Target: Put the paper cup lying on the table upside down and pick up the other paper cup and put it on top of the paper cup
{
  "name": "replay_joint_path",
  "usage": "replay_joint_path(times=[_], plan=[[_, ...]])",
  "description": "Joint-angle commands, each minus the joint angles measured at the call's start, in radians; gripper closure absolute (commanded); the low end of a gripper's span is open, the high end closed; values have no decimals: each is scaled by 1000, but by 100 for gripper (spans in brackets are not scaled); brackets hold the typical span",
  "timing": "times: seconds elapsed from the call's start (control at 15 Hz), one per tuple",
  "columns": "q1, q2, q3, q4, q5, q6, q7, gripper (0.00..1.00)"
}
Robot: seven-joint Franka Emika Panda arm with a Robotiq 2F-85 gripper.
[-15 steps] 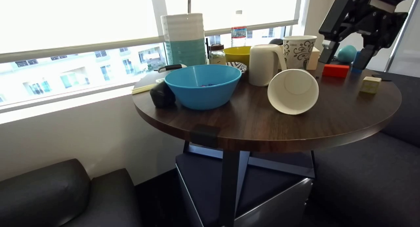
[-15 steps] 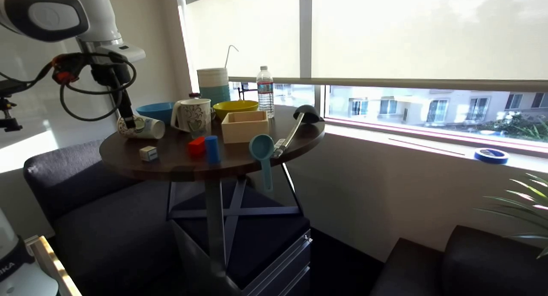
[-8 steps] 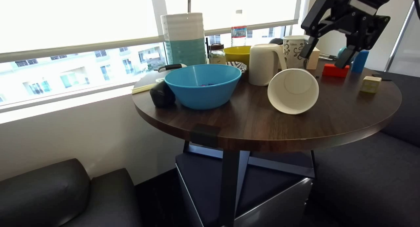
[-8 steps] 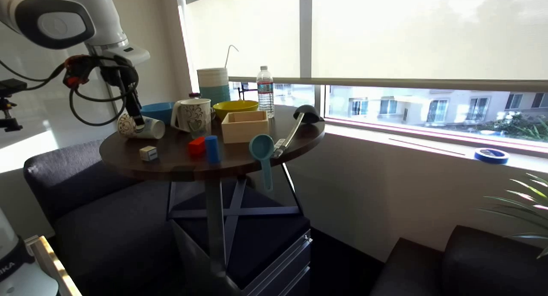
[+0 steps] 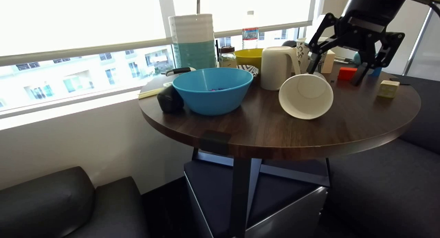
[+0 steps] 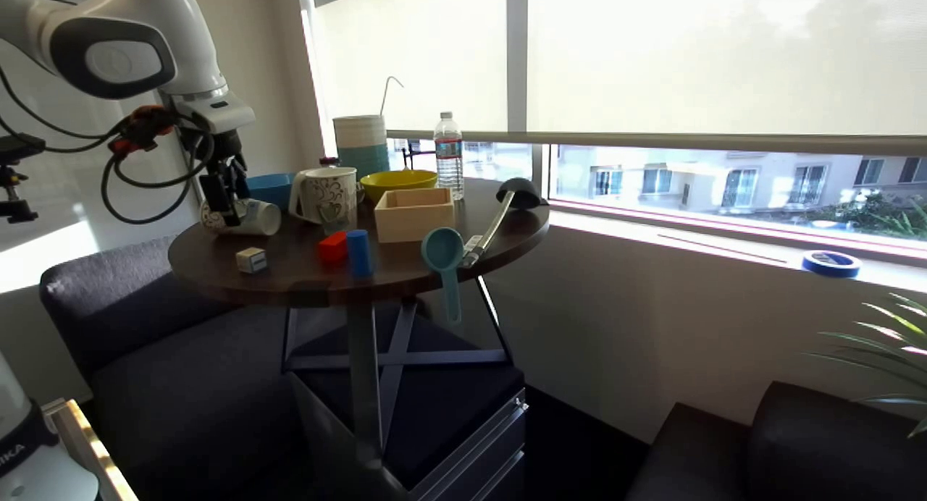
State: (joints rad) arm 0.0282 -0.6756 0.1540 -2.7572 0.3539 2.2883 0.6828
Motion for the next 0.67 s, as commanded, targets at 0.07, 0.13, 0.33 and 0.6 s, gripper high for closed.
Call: replay_joint_path(times=[0.07,0.13,0.33,0.6], plan=[[-12,41,14,8,49,58,114,0],[-8,43,9,7,60,78,129,0],[-9,46,-3,4,76,129,175,0],[-47,83,20,2,23,151,261,0]])
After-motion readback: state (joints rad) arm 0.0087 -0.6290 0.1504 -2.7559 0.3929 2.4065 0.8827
